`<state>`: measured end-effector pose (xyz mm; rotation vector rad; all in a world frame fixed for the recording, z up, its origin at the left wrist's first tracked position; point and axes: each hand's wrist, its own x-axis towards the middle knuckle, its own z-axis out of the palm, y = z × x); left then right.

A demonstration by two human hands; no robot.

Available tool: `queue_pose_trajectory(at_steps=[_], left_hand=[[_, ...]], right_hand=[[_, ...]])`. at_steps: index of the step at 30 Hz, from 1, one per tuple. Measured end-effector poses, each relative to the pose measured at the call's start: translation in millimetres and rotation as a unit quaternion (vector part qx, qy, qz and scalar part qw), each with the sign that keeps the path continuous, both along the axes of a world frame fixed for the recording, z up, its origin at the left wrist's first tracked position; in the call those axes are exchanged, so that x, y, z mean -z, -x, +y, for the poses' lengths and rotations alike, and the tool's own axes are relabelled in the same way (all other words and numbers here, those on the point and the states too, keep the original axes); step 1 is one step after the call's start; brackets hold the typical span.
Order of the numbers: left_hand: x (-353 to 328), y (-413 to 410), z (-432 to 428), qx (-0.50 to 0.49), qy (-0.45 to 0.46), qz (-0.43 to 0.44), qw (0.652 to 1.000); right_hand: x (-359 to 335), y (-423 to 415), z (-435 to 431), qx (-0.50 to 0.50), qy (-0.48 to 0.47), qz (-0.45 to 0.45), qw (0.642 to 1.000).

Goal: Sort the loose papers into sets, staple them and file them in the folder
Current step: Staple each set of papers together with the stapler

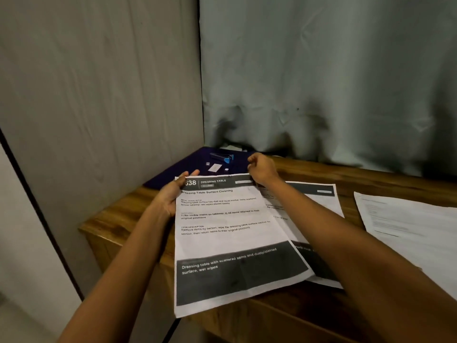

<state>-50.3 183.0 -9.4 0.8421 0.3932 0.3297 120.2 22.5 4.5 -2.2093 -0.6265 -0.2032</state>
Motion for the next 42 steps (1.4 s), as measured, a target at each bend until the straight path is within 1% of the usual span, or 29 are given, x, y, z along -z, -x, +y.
queue_pose_trajectory(at_steps=[2,4,13,20,22,25,27,29,33,34,35,36,37,38,39,41,42], left_hand=[[0.9,-2.1,0.2,0.001,0.005,-0.001,1.0],[1.6,-4.1,0.3,0.0,0.005,-0.002,1.0],[0.8,-10.8,-1.5,-0.016,0.019,0.025,0.999],[0.9,-13.0,-1.0,-0.009,0.027,0.017,0.999],[1.5,-13.6,-0.3,-0.007,0.029,0.016,0.999],[2.3,-14.6,-0.1,-0.007,0.026,0.011,1.0],[3.1,-15.7,-0.1,-0.008,0.024,0.006,1.0],[3.5,-16.1,0.0,-0.006,0.017,0.008,1.0],[4.0,-15.3,0.7,-0.006,0.015,0.014,1.0],[4.1,-14.3,0.9,-0.003,0.014,0.013,1.0],[3.5,-13.4,0.7,0.0,0.012,0.013,1.0],[2.7,-12.2,0.1,0.002,0.01,0.011,1.0],[2.0,-11.5,-0.5,0.004,0.007,0.011,1.0],[1.4,-11.2,-0.9,0.004,0.005,0.011,1.0],[1.0,-10.7,-1.1,0.003,0.003,0.01,1.0],[1.0,-10.7,-0.5,0.002,-0.004,0.006,1.0],[1.1,-10.5,-0.2,0.001,-0.009,0.004,1.0]], right_hand=[[-5.7,-7.9,6.7,-0.04,0.034,-0.016,0.998],[-9.4,-17.1,16.5,-0.062,0.061,-0.01,0.996],[-9.8,-58.5,74.4,-0.075,0.163,-0.027,0.983],[-4.7,-80.3,112.8,-0.107,0.225,0.002,0.969],[-0.2,-83.4,121.1,-0.096,0.246,0.004,0.965],[3.8,-84.3,126.4,-0.046,0.263,-0.053,0.962],[5.0,-82.9,126.7,-0.027,0.27,-0.059,0.961],[2.2,-79.7,125.6,-0.017,0.259,-0.031,0.965],[-11.7,-74.1,116.8,-0.016,0.198,0.024,0.98],[-17.7,-70.2,113.2,-0.019,0.166,0.05,0.985],[-22.3,-69.7,111.2,-0.024,0.112,0.09,0.989],[-27.7,-66.0,108.3,-0.034,0.042,0.158,0.986],[-32.7,-62.1,105.4,-0.05,-0.035,0.245,0.967],[-37.9,-55.2,99.8,-0.07,-0.113,0.342,0.93],[-41.9,-49.2,93.8,-0.086,-0.195,0.423,0.881],[-52.0,-36.3,80.1,-0.113,-0.337,0.51,0.783],[-56.3,-27.7,73.0,-0.13,-0.376,0.533,0.747]])
